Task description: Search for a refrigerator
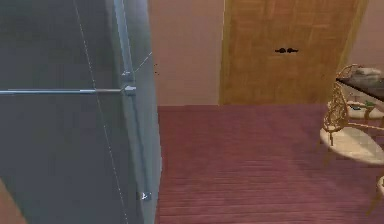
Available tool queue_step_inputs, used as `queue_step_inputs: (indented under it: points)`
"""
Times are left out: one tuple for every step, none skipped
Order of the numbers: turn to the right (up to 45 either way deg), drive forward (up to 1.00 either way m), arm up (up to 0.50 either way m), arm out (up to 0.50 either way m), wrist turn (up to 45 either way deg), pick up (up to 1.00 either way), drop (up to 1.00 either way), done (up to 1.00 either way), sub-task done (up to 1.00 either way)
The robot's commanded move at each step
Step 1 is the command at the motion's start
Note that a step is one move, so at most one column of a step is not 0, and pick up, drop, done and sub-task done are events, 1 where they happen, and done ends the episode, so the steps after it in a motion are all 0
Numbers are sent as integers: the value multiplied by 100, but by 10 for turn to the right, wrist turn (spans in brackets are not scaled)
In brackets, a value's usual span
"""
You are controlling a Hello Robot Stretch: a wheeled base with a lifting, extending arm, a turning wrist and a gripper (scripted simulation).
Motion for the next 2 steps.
queue_step_inputs:
  points:
    - [-270, 0, 0, 0, 0, 0, 0, 0, 0]
    - [0, 0, 0, 0, 0, 0, 0, 100, 0]
